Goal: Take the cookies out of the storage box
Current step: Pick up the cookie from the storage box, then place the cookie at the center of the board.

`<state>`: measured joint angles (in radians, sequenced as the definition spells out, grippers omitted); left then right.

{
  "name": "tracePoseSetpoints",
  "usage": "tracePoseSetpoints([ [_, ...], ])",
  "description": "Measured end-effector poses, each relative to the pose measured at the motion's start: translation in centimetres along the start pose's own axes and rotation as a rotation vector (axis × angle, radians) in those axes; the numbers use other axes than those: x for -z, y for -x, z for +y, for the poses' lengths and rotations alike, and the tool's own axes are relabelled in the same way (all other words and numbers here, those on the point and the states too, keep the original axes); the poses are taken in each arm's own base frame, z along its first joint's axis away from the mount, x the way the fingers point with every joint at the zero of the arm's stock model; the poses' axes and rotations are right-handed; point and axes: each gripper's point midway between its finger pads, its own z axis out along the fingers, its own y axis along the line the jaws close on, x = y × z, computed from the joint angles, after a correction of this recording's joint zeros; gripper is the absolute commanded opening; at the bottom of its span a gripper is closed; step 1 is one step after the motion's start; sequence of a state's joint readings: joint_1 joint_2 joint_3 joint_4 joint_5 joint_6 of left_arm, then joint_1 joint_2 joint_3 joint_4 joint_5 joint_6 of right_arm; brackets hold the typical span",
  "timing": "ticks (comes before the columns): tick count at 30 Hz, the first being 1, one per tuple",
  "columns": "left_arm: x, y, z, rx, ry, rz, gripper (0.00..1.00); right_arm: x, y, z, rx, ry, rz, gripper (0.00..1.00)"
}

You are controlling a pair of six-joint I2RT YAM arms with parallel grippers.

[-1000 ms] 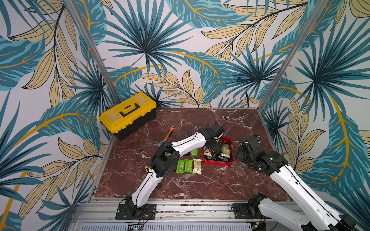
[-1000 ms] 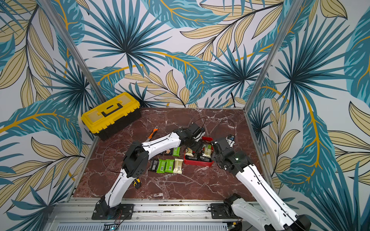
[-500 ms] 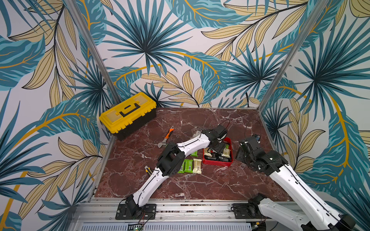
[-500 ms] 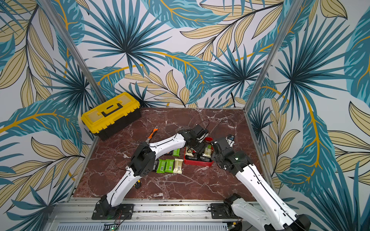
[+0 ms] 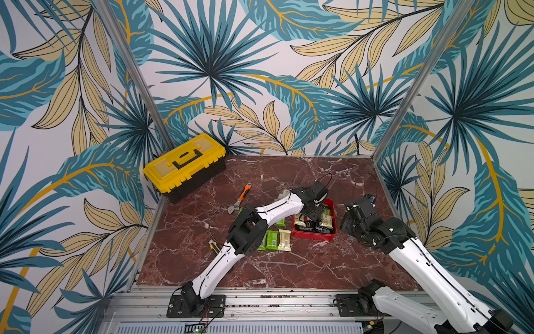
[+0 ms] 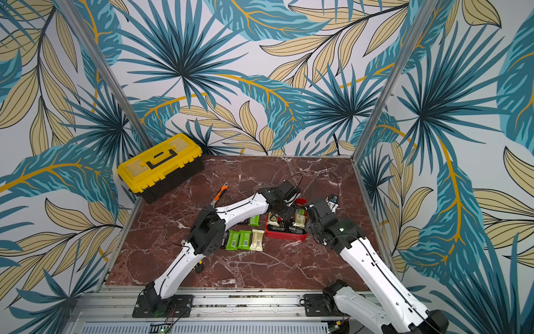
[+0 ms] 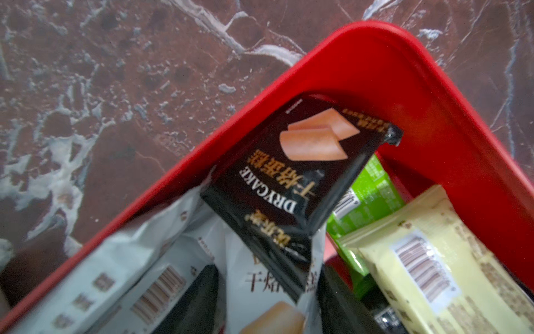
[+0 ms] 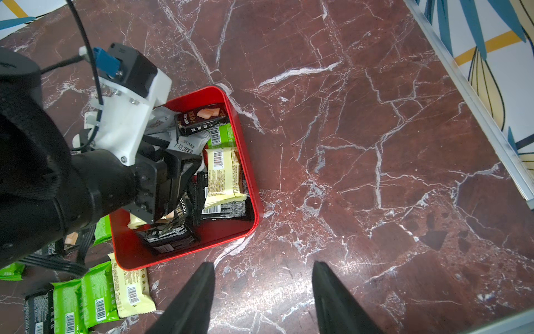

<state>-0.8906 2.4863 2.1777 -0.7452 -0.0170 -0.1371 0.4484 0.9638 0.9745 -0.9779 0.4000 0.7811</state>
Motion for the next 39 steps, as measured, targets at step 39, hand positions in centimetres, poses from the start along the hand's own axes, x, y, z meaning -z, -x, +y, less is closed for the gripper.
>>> tracePoseSetpoints([
  [39, 13.6, -3.5, 1.0, 0.15, -0.029, -0.133, 0.39, -0.6, 0.0, 0.3, 0.005, -0.008, 0.009, 0.59],
])
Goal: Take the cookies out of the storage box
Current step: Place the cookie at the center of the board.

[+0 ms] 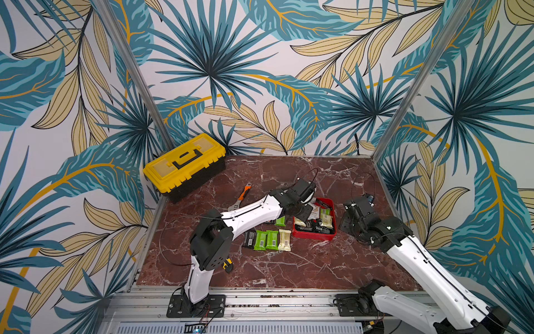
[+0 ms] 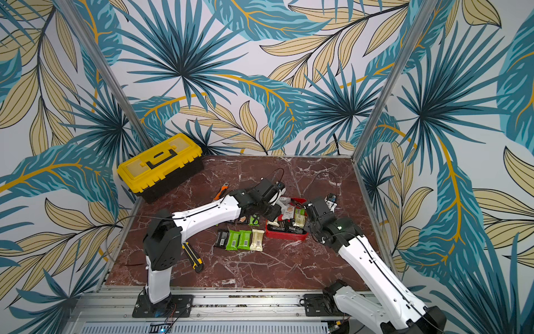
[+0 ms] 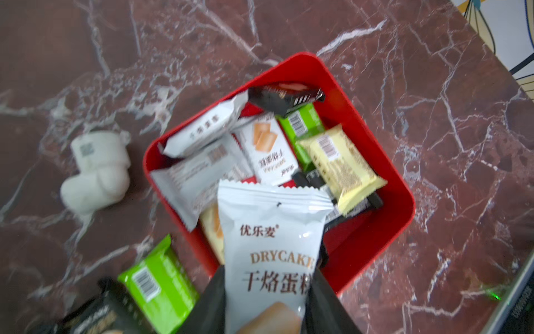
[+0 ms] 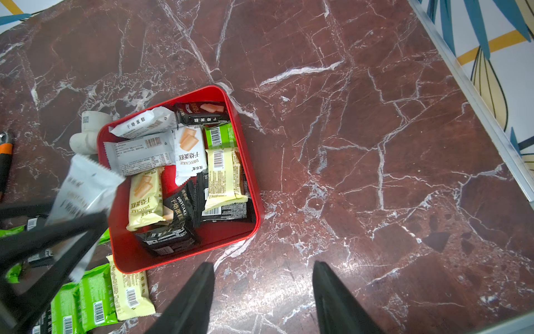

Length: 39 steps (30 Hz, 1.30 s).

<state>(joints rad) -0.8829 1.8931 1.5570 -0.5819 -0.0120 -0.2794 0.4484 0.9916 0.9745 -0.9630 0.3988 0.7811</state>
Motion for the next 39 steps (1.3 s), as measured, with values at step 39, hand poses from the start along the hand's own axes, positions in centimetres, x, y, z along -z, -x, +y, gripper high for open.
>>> tracePoseSetpoints([
  [39, 6.1, -23.1, 18.8, 0.492, 0.442, 0.235, 0.52, -1.4, -0.2, 1.9, 0.016, 0.027, 0.046, 0.59],
])
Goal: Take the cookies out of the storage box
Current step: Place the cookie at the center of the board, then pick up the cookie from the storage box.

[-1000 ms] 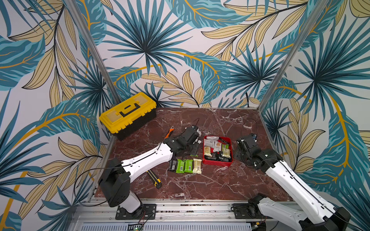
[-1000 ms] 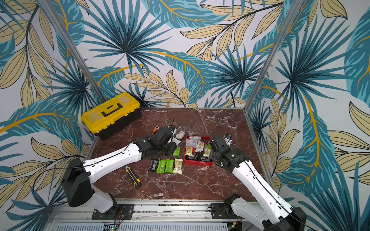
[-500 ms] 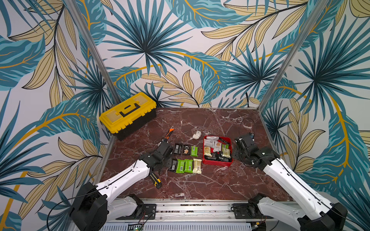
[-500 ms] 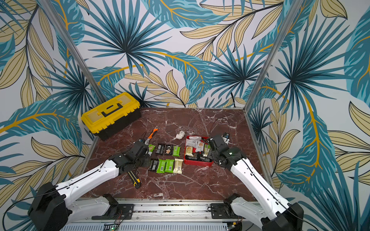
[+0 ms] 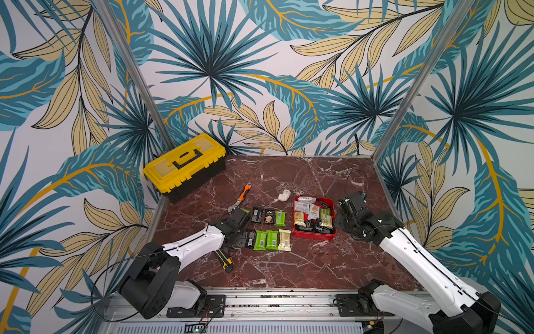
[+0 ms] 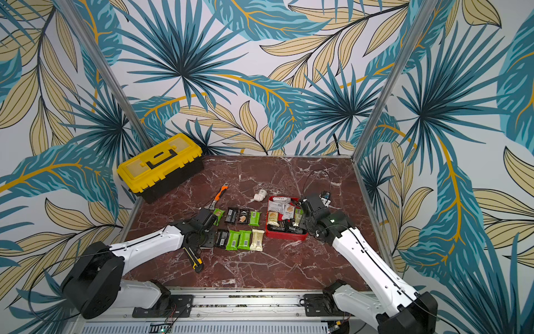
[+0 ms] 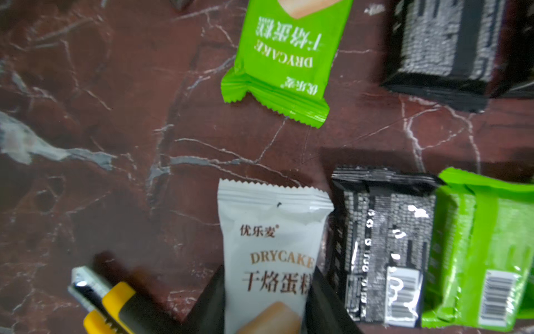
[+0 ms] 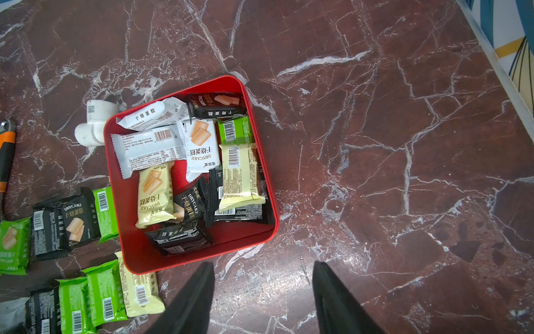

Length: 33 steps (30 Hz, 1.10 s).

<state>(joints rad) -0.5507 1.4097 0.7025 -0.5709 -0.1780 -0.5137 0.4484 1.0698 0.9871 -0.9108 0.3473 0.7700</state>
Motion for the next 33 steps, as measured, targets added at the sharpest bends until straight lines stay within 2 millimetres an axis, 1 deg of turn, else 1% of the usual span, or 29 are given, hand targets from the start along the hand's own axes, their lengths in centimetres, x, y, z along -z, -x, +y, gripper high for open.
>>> tracePoseSetpoints([
  [3, -0.3, 0.8, -0.4, -0.01, 0.006, 0.007, 0.58, 0.0, 0.0, 0.0, 0.0, 0.001, 0.0, 0.59],
  [7, -0.1, 1.4, -0.6, -0.012, 0.011, 0.006, 0.62, 0.0, 0.0, 0.0, 0.0, 0.002, 0.001, 0.59],
  [9, 0.2, 1.7, -0.4, -0.011, 0.021, -0.002, 0.64, 0.0, -0.1, 0.1, 0.005, 0.006, 0.005, 0.59],
  [11, 1.1, 2.2, -0.2, -0.005, 0.027, -0.029, 0.64, 0.1, -0.1, 0.3, 0.018, 0.016, 0.013, 0.59],
  [14, 3.7, 3.9, 0.0, 0.024, 0.001, -0.133, 0.64, 0.0, 0.2, 1.2, 0.047, 0.032, 0.028, 0.59],
  [17, 7.2, 6.5, -0.4, 0.086, -0.069, -0.287, 0.64, -0.6, 0.5, 2.3, 0.091, 0.033, 0.056, 0.59],
  [21, 11.7, 10.2, -0.6, 0.242, -0.177, -0.516, 0.64, -1.9, 1.1, 4.0, 0.12, 0.024, 0.094, 0.6],
  [23, 13.0, 11.3, -0.4, 0.336, -0.22, -0.6, 0.64, -2.6, 1.4, 4.9, 0.088, 0.024, 0.105, 0.59],
  [25, 13.3, 11.8, -0.1, 0.415, -0.248, -0.648, 0.64, -3.2, 1.8, 5.8, 0.026, 0.032, 0.113, 0.59],
  [29, 12.4, 11.8, 0.4, 0.538, -0.271, -0.675, 0.64, -4.7, 2.5, 7.9, -0.157, 0.08, 0.11, 0.59],
  [33, 12.2, 11.9, 0.7, 0.62, -0.291, -0.686, 0.64, -6.2, 3.3, 9.4, -0.367, 0.147, 0.085, 0.59],
])
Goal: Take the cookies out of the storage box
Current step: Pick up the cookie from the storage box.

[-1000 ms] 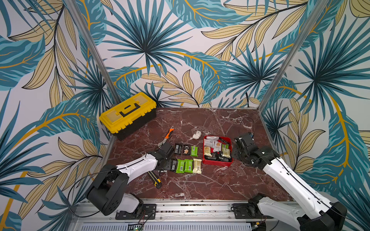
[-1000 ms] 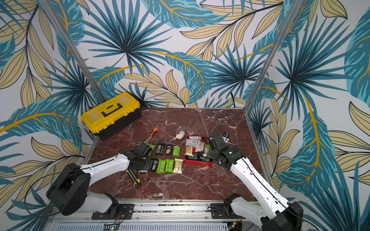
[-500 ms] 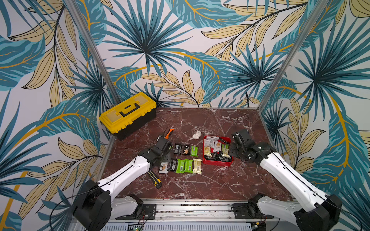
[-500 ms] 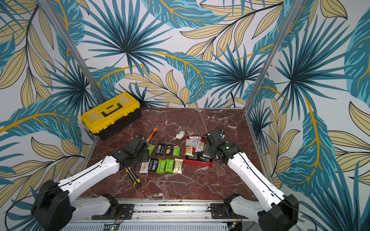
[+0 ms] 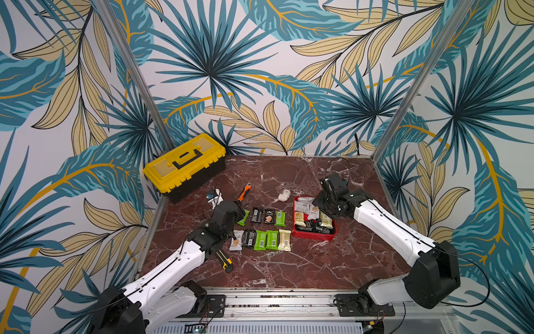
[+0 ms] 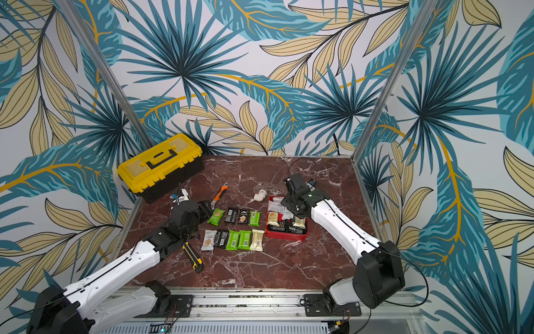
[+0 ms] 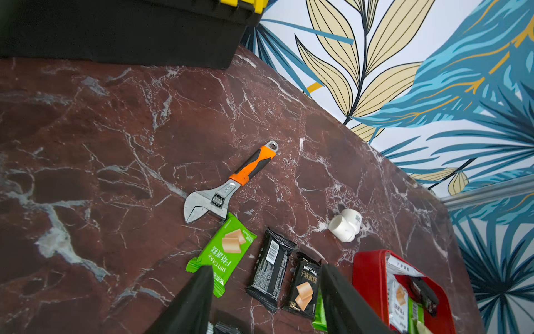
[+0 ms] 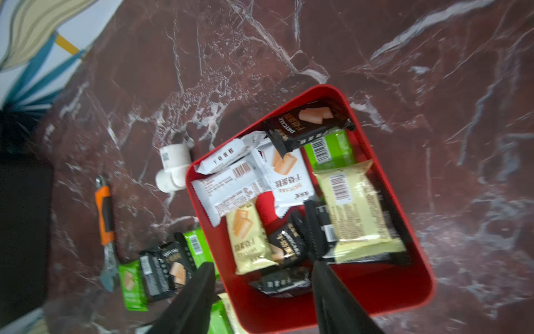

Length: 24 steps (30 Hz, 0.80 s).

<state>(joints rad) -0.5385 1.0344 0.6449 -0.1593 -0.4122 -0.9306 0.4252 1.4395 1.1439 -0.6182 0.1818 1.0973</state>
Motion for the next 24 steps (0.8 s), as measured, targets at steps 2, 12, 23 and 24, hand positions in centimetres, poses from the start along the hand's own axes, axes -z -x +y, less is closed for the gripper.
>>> tracePoseSetpoints([
  [2, -0.1, 0.0, 0.1, 0.026, -0.003, -0.003, 0.64, -0.8, 0.3, 0.1, -0.095, 0.027, -0.011, 0.59],
  [12, -0.3, 0.2, 0.5, 0.079, 0.001, -0.024, 0.64, -5.0, 0.7, -3.7, -0.494, 0.056, -0.051, 0.56],
  [23, -0.8, -0.2, 0.8, 0.105, 0.003, -0.018, 0.63, -6.4, 3.1, -3.8, -0.688, 0.152, -0.061, 0.56],
  [24, -0.8, -0.2, 0.8, 0.105, 0.003, -0.019, 0.63, -6.8, 3.2, -4.0, -0.701, 0.151, -0.057, 0.56],
])
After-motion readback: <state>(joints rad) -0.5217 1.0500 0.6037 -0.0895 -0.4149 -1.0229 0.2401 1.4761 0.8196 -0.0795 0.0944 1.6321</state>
